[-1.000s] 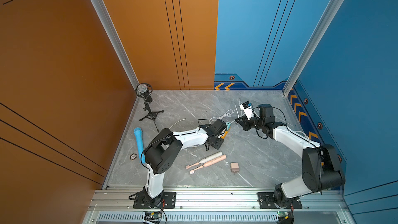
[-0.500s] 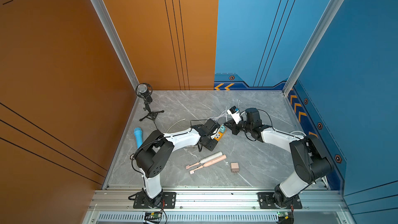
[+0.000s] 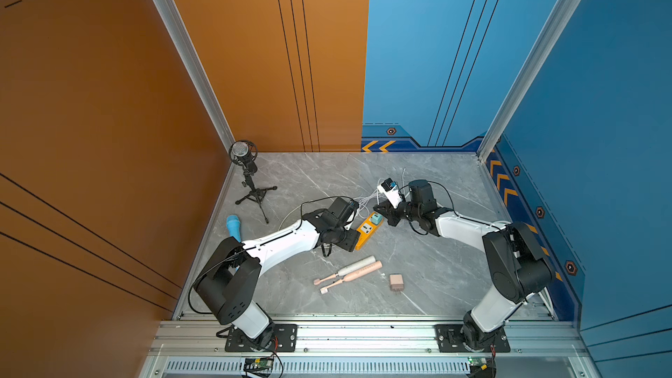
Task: Charge the electric toothbrush
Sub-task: Insert the charging cable into the plug.
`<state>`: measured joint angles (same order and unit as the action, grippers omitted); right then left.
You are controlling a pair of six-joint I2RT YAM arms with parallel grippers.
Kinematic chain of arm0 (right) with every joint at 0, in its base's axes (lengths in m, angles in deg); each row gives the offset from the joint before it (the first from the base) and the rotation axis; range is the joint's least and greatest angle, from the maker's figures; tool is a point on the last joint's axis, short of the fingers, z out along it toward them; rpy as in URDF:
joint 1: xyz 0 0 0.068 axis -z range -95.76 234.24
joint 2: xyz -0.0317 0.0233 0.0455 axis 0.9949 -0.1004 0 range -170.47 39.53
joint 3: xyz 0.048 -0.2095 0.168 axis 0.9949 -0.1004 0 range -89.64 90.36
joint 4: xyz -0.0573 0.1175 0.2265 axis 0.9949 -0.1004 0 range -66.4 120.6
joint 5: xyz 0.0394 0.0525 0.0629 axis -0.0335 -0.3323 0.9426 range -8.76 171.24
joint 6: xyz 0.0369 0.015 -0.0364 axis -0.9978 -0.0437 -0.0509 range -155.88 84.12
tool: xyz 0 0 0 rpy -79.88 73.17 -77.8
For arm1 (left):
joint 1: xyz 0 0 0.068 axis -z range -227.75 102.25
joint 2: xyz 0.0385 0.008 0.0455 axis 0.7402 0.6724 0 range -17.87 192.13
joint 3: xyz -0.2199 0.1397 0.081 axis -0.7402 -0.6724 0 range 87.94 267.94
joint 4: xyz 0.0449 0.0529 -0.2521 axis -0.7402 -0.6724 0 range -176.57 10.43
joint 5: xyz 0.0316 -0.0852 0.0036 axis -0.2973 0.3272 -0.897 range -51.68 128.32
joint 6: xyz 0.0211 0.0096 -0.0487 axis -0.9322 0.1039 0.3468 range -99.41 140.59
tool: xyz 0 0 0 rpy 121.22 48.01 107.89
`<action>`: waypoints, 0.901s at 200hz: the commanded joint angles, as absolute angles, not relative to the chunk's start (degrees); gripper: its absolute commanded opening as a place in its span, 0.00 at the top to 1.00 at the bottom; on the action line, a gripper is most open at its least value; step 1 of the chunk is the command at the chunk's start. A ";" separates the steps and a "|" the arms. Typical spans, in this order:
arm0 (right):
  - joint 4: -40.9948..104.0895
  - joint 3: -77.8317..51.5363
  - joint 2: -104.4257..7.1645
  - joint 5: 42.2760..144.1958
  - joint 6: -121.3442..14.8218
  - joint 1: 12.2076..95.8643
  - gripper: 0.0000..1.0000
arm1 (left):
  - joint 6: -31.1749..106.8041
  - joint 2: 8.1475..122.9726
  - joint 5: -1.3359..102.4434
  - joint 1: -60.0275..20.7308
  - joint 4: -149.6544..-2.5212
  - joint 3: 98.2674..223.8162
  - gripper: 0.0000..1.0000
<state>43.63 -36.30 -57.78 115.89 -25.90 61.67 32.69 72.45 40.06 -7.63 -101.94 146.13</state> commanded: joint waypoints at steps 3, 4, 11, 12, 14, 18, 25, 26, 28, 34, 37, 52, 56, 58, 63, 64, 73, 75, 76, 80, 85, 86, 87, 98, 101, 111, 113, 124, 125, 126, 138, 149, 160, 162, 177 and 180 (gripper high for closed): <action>40.76 -35.98 -58.23 116.46 -23.11 61.65 1.00 | 34.47 71.02 40.14 -8.03 -103.12 145.94 0.30; 40.69 -36.00 -58.22 116.47 -23.08 61.65 1.00 | 34.52 71.01 40.07 -8.03 -103.12 145.94 0.30; 40.21 -35.93 -58.36 116.58 -22.76 61.73 1.00 | 34.65 70.60 39.78 -8.04 -103.12 145.88 0.30; 40.06 -35.98 -58.37 116.62 -22.73 61.74 1.00 | 34.65 70.57 39.71 -8.03 -103.12 145.91 0.30; 39.84 -35.95 -58.48 116.71 -22.59 61.74 1.00 | 34.66 70.51 39.64 -8.07 -103.12 145.89 0.30; 39.35 -35.81 -58.51 116.74 -22.25 61.67 1.00 | 34.71 70.40 39.37 -8.13 -103.12 145.92 0.30; 38.96 -35.82 -58.72 116.90 -21.93 61.61 1.00 | 34.83 70.24 38.91 -8.12 -103.12 145.79 0.30; 38.95 -35.83 -58.73 116.91 -21.87 61.54 1.00 | 34.83 70.22 38.84 -8.11 -103.12 145.78 0.30; 38.95 -35.91 -58.73 116.87 -21.78 61.56 1.00 | 34.88 70.16 38.78 -8.11 -103.12 145.77 0.30; 38.74 -35.98 -58.69 116.76 -21.62 61.48 1.00 | 34.91 70.06 38.61 -8.11 -103.12 145.69 0.30; 38.65 -35.98 -58.60 116.67 -21.48 61.48 1.00 | 34.99 70.04 38.60 -8.20 -103.12 145.68 0.30; 38.95 -36.55 -58.53 115.99 -21.22 61.47 1.00 | 35.33 69.88 38.62 -8.24 -103.13 145.70 0.30; 38.83 -36.55 -58.55 115.77 -20.99 61.47 1.00 | 35.44 69.79 38.60 -8.20 -103.06 145.68 0.29; 38.67 -36.51 -58.55 115.78 -20.79 61.47 1.00 | 35.45 69.77 38.57 -8.20 -103.04 145.68 0.30; 38.22 -36.38 -58.77 115.67 -20.30 61.43 1.00 | 35.49 69.63 38.43 -8.25 -103.09 145.68 0.30; 38.05 -36.38 -58.79 115.59 -20.22 61.45 1.00 | 35.47 69.61 38.42 -8.27 -103.11 145.68 0.30; 37.03 -36.25 -58.76 114.98 -19.42 61.26 1.00 | 35.45 69.33 38.25 -8.20 -103.12 145.53 0.30; 36.80 -36.17 -58.74 114.90 -19.17 61.27 1.00 | 35.45 69.28 38.13 -8.24 -103.12 145.45 0.30; 36.73 -36.14 -58.73 114.85 -19.04 61.28 1.00 | 35.45 69.21 38.10 -8.22 -103.12 145.39 0.30; 36.34 -36.11 -58.73 114.84 -18.73 61.30 1.00 | 35.40 69.08 37.99 -8.20 -103.12 145.36 0.30; 35.84 -36.03 -58.65 114.69 -18.37 61.34 1.00 | 35.41 68.85 37.87 -8.25 -103.12 145.33 0.30; 35.85 -36.11 -58.64 114.75 -18.33 61.36 1.00 | 35.43 68.82 37.88 -8.31 -103.12 145.29 0.30; 35.86 -36.11 -58.60 114.83 -18.27 61.42 1.00 | 35.44 68.80 37.88 -8.30 -103.12 145.26 0.30; 35.91 -36.22 -58.51 115.78 -18.36 61.74 1.00 | 35.53 68.37 37.63 -8.29 -103.03 145.07 0.30; 35.88 -36.07 -58.62 115.81 -18.34 61.75 1.00 | 35.54 68.29 37.56 -8.28 -103.10 145.01 0.30; 34.55 -35.49 -59.03 115.91 -17.69 61.46 1.00 | 35.54 68.09 37.57 -8.28 -103.12 144.87 0.30; 34.22 -35.14 -59.22 115.88 -17.44 61.36 1.00 | 35.54 68.05 37.54 -8.33 -103.12 144.84 0.30; 31.96 -34.17 -59.77 115.49 -16.10 60.51 1.00 | 35.61 67.71 37.24 -8.38 -103.13 144.61 0.30; 31.85 -34.09 -59.77 115.46 -15.97 60.42 1.00 | 35.62 67.59 37.21 -8.38 -103.13 144.62 0.30; 31.85 -34.09 -59.77 115.46 -15.97 60.42 1.00 | 35.62 67.57 37.20 -8.38 -103.13 144.58 0.30; 31.13 -33.94 -59.94 114.47 -15.10 59.51 1.00 | 35.71 67.06 37.10 -8.37 -103.04 144.40 0.30; 31.96 -34.59 -59.51 114.28 -15.40 59.52 1.00 | 35.79 66.56 36.93 -8.37 -103.07 144.43 0.30; 33.66 -35.59 -58.81 114.30 -16.54 60.17 1.00 | 35.67 66.25 37.01 -8.39 -103.11 144.36 0.30; 34.12 -35.78 -58.58 114.43 -16.80 60.42 1.00 | 35.63 66.20 37.01 -8.38 -103.12 144.30 0.30; 35.22 -36.28 -58.10 114.63 -17.71 60.94 1.00 | 35.49 65.90 36.83 -8.44 -103.10 144.19 0.30; 35.40 -36.29 -58.18 114.52 -17.88 61.00 1.00 | 35.48 65.81 36.83 -8.38 -103.12 144.08 0.30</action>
